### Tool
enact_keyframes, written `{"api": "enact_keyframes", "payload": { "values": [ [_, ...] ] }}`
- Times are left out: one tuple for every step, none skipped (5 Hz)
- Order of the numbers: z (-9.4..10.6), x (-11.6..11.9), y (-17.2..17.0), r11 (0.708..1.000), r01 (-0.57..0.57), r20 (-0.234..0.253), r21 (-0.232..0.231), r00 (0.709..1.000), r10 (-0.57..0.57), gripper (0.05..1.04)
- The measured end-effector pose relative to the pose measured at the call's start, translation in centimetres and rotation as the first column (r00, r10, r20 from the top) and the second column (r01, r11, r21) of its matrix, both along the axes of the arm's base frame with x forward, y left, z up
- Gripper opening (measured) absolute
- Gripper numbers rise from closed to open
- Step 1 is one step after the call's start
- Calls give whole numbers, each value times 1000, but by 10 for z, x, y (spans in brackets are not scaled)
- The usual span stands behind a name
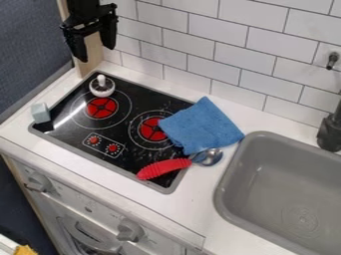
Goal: Move a box to the center of the top of the stove
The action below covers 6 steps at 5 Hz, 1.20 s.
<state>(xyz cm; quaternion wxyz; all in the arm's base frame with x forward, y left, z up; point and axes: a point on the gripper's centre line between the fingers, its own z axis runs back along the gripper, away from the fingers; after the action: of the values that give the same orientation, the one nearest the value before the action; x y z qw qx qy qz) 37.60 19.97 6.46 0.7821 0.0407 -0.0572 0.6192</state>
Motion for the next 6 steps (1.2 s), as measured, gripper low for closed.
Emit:
{"api": "enact_keyframes", "payload": {
  "values": [
    [-17, -3, -3, 1000, -7, -34, -23, 999, 6, 1001],
    [-29, -20, 4, 992, -102, -35, -73, 994, 100, 1001],
    [-18, -40, 23, 971, -227, -6, -75, 974, 227, 1001],
    [-19, -57, 29, 928, -364, 40, -76, 929, 368, 1001],
    [-30, -83, 42, 853, -522, 54, -5, 851, 522, 1001],
    [-32, -95, 56, 765, -644, 72, -14, 762, 643, 1001]
  ]
}}
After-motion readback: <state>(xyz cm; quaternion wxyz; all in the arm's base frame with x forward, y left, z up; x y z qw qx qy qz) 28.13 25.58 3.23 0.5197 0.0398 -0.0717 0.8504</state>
